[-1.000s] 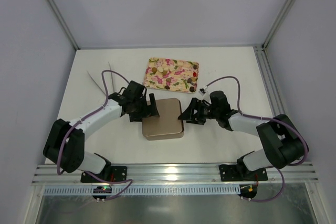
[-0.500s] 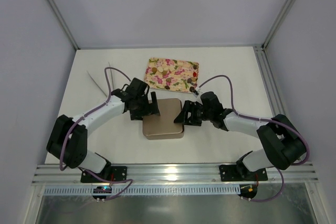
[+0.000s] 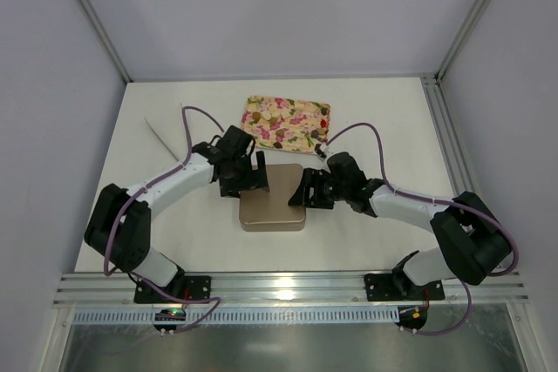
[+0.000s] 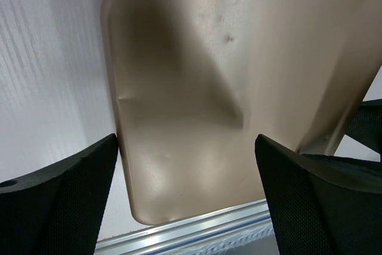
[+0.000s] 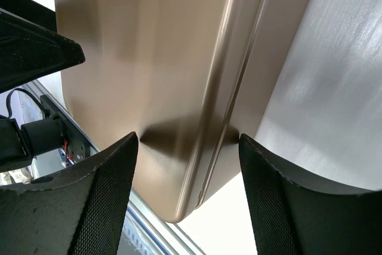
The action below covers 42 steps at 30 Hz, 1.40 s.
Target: Pack the chocolate
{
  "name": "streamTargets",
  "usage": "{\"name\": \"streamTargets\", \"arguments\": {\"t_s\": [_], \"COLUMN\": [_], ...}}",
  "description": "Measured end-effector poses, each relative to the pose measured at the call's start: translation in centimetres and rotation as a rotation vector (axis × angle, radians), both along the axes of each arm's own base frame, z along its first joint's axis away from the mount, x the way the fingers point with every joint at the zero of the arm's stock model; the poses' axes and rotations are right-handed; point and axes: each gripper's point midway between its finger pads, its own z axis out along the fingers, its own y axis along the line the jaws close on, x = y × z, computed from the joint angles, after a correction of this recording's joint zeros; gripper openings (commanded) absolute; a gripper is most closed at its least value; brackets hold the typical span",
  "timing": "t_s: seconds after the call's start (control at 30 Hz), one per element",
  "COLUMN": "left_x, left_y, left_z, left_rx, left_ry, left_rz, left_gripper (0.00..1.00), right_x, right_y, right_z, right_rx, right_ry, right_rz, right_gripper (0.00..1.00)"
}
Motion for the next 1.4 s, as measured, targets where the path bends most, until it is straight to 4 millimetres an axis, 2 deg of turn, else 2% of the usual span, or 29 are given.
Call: {"name": "streamTargets", "arguments": {"t_s": [0.13,0.37,0.67,1.07,1.4], "left_x": [-0.2,-0.8,-1.3,-1.4,-1.8], "left_y": [-0.1,0.2,0.1,-0.1,0.1], "left_z": [-0.2,-1.0,-1.9,-2.3,-2.4], "left_rx": [0.006,0.026,0.004,-0.044,-0.095], "left_ry": [0.006,0.023,0.034,0.011,-0.027], "left_rz": [-0.008,-0.011,-0.009,0.013,0.052], "left_gripper": [0.93,0.93,0.93,0.93,0.93], "right_x": [-0.1,0.0,-0.3,-0.3,-0.1], "right_y": [-0.1,-0.1,-0.2,-0.5,-0.7], "right_z": [-0.1,-0.1,-0.5,-0.7,-0.5], "right_rx": [-0.011,-0.013,-0.002,0.038,0.048], "right_ry": [-0.001,-0.005,-0.005,-0.020,-0.026], "right_rz": [0.002,0.002,-0.004,-0.029,-0.040], "right_gripper": [0.69,0.62,0.61,0.49,0.48]}}
